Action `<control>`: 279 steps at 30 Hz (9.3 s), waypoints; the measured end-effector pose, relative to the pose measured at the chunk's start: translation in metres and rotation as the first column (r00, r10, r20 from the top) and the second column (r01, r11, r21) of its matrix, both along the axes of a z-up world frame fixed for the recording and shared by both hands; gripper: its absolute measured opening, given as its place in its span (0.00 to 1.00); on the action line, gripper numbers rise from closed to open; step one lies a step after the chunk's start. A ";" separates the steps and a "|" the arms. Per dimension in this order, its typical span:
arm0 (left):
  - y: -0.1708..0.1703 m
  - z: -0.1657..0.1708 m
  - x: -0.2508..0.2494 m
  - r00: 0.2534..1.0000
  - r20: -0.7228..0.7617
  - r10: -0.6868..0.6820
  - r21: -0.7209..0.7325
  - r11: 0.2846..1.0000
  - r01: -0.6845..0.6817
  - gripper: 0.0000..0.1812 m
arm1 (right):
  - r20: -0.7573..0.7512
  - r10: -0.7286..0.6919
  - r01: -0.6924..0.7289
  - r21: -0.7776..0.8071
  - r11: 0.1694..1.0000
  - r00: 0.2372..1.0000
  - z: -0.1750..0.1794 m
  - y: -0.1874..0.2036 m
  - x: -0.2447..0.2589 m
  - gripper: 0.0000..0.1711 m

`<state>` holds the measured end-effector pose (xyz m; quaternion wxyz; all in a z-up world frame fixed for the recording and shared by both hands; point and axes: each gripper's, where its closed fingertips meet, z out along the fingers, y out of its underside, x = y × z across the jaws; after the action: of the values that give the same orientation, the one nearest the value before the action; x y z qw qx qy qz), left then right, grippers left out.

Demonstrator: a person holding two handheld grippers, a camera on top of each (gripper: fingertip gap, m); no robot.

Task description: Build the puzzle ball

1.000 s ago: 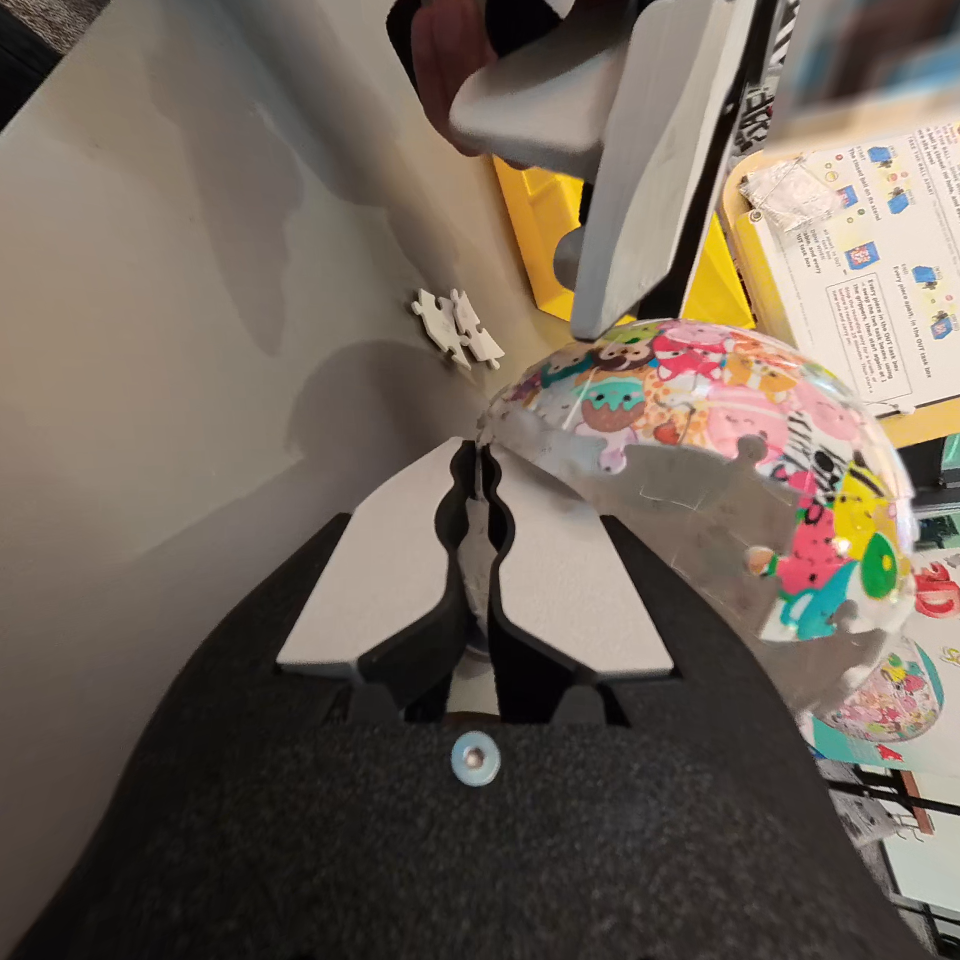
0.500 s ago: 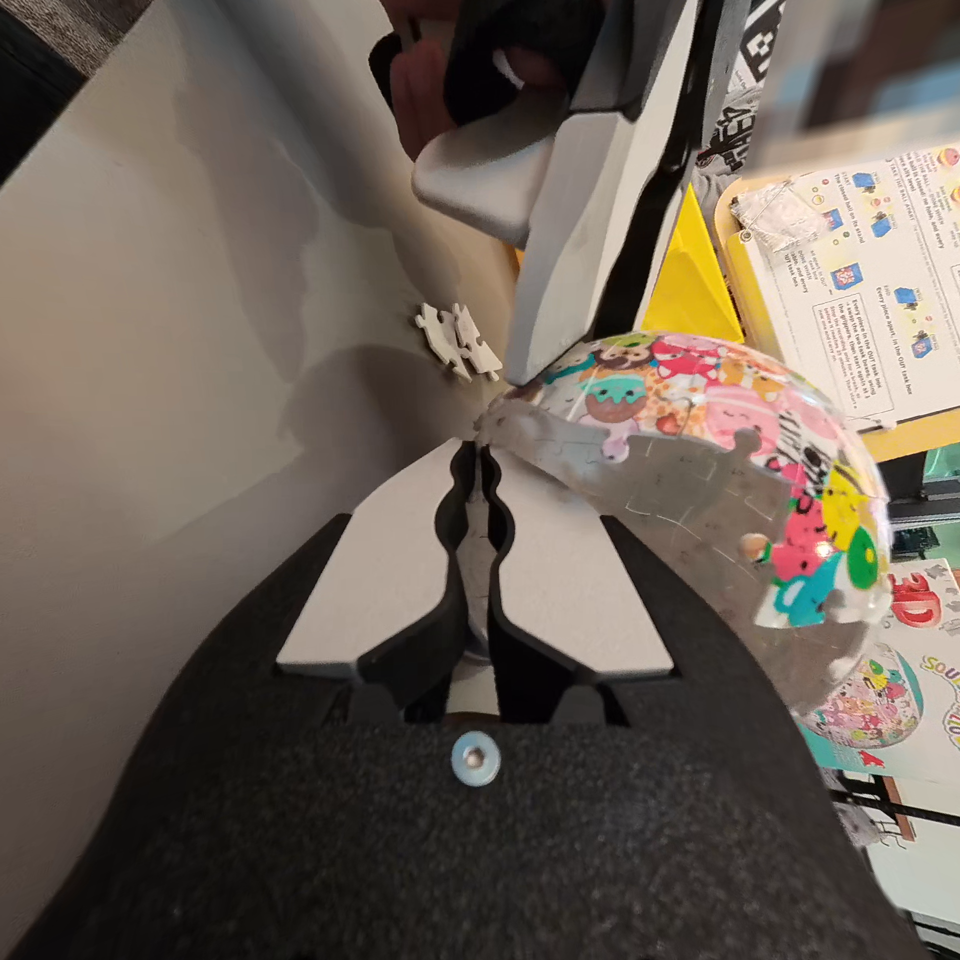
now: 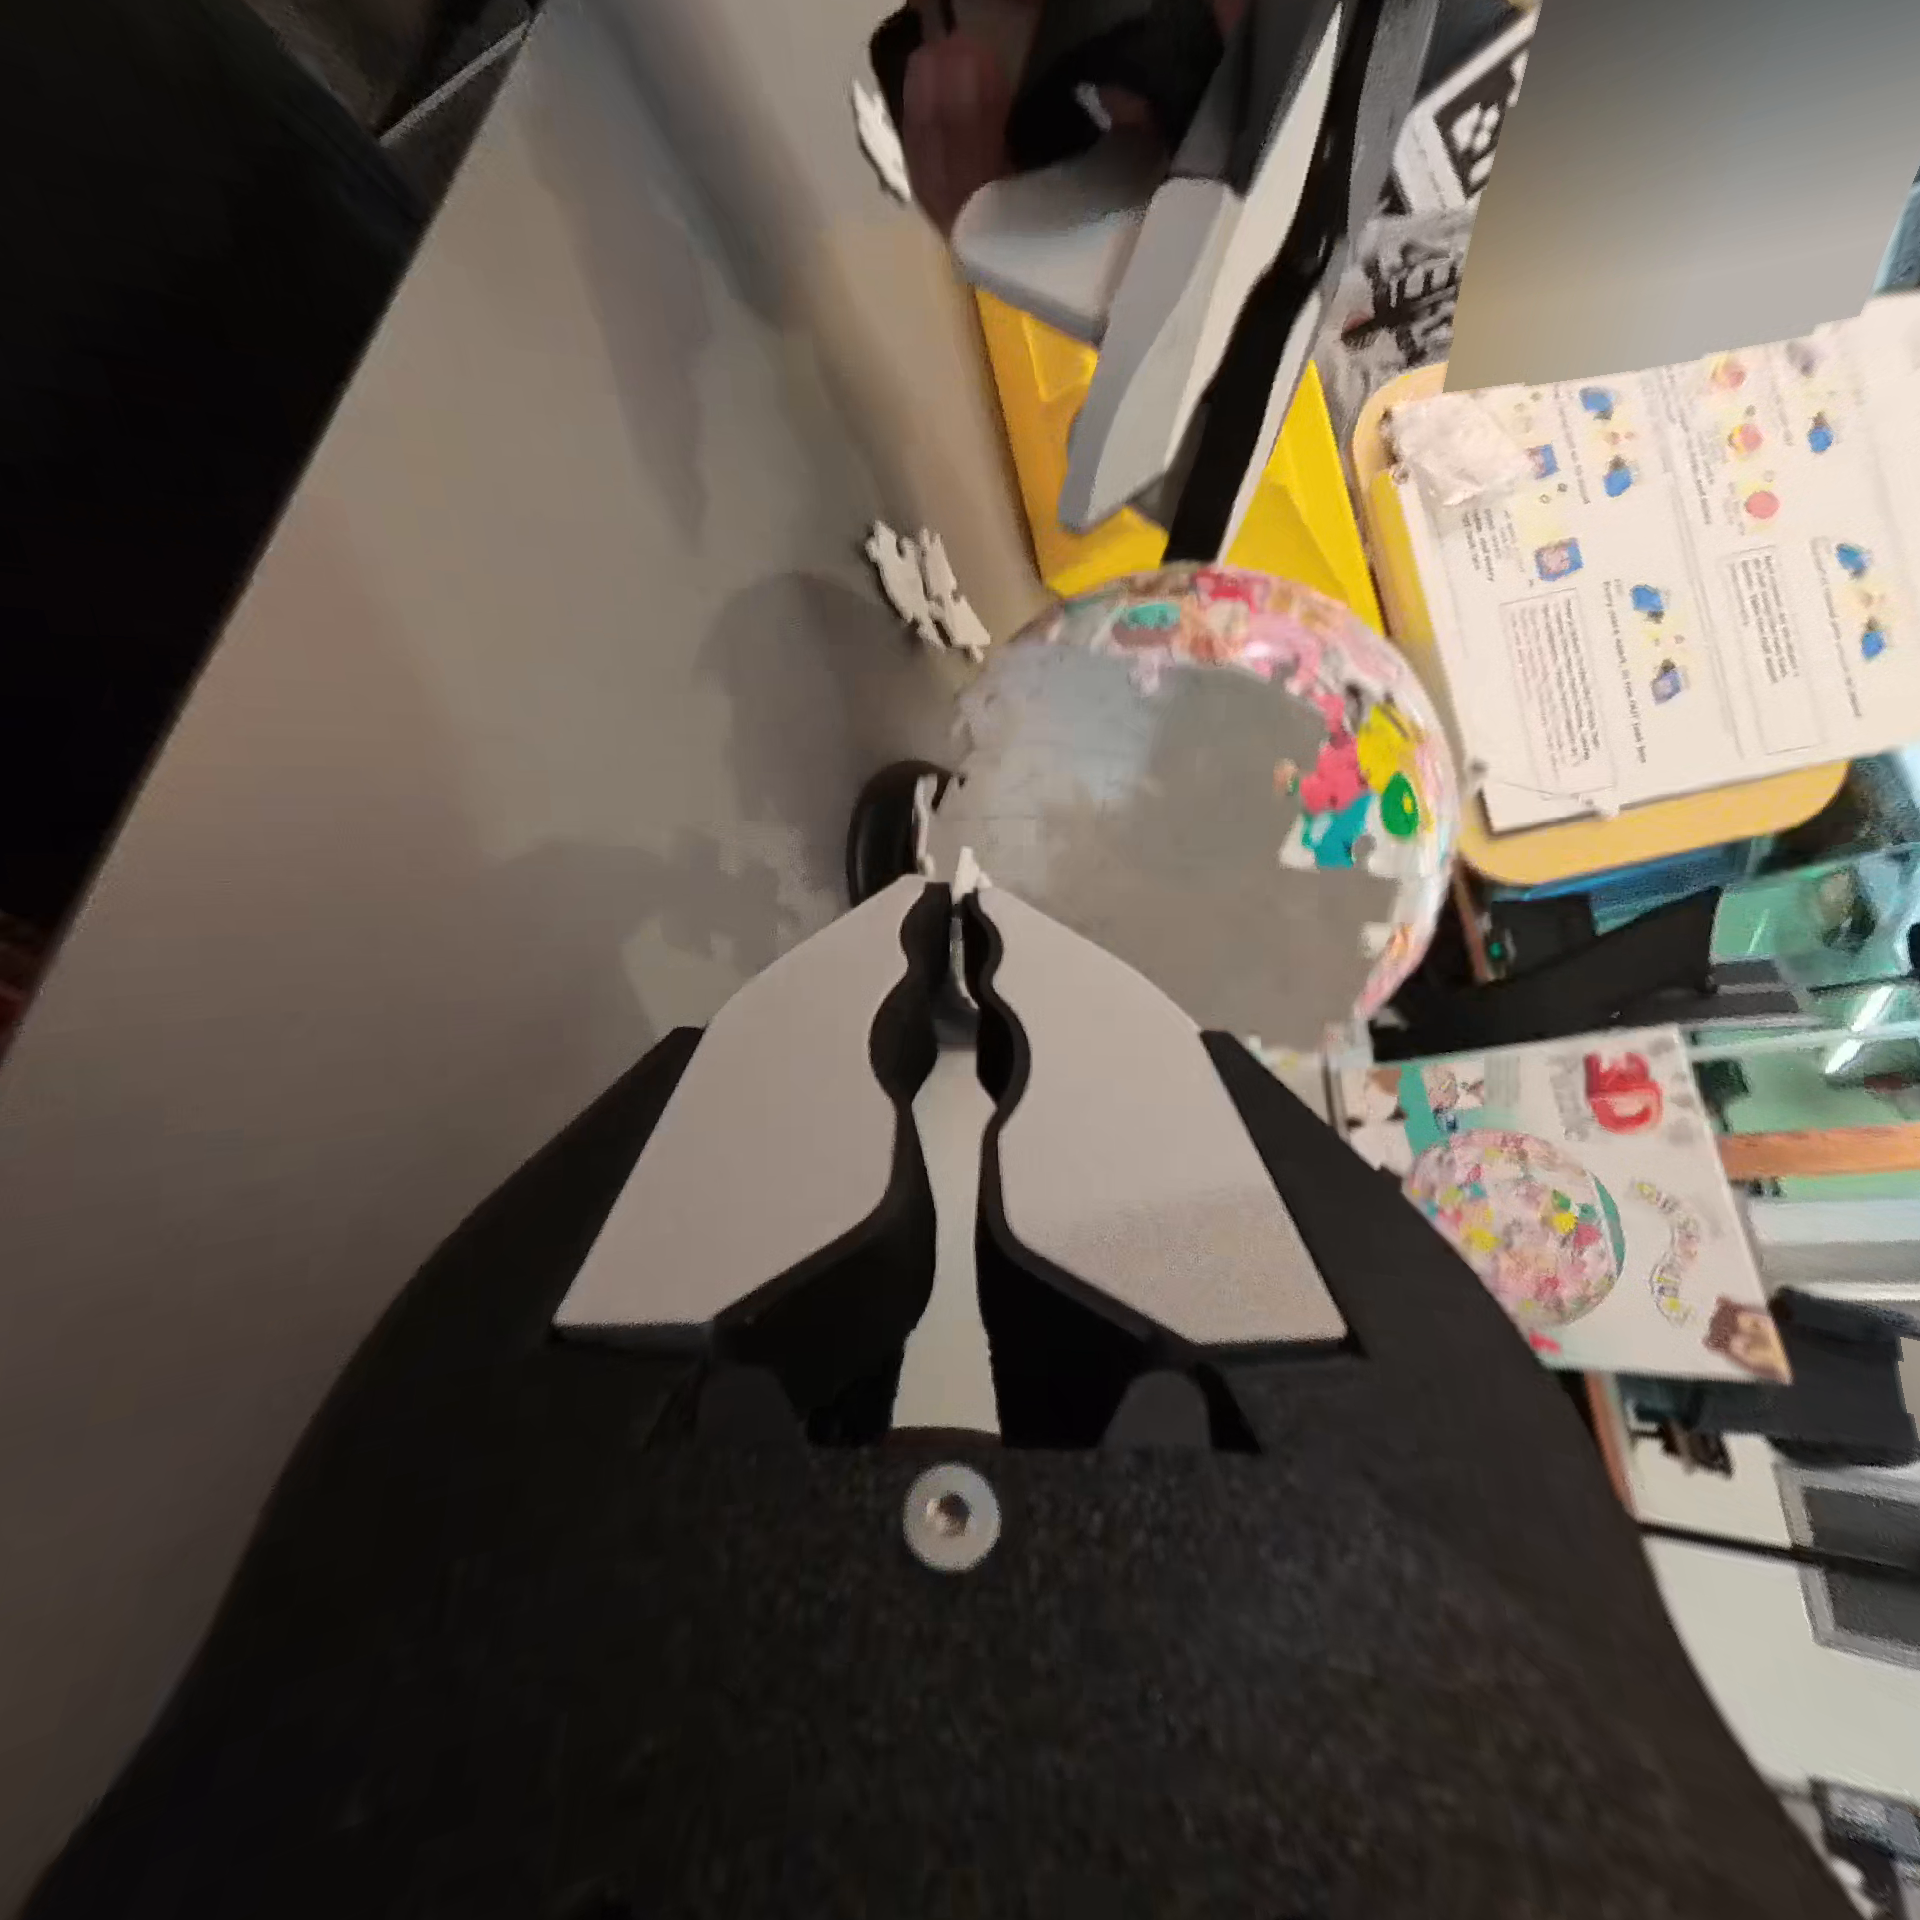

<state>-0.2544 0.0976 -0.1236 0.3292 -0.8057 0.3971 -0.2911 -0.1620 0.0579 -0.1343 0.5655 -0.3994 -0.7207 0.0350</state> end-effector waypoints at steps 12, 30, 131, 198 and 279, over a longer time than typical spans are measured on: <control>0.018 0.032 -0.003 0.990 -0.135 0.042 -0.062 0.997 -0.051 0.52 | 0.250 -0.139 0.153 -0.038 0.987 0.958 -0.039 0.014 0.041 0.01; 0.003 0.013 0.010 0.929 -0.370 -0.005 -0.152 0.987 -0.055 0.54 | 0.225 -0.066 0.198 -0.637 0.745 0.972 -0.028 0.075 0.050 0.27; 0.033 -0.025 0.015 0.760 -0.527 -0.380 -0.336 0.915 0.225 0.49 | 0.511 -0.012 0.256 -0.410 0.875 0.860 -0.019 0.124 0.026 0.36; 0.012 -0.020 0.003 0.926 -0.277 -0.257 -0.222 0.955 0.199 0.49 | 0.111 -0.339 0.347 -0.504 0.791 0.934 0.013 0.047 0.038 0.32; 0.034 -0.048 0.017 0.889 -0.428 -0.166 -0.079 0.986 0.146 0.49 | 0.636 -0.023 0.150 -0.147 0.978 0.771 -0.013 0.144 0.012 0.45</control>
<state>-0.2372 0.1313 -0.1720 0.1902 -0.8230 0.5168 -0.1391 -0.1496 0.2023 -0.1477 0.2517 -0.4726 -0.8425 -0.0587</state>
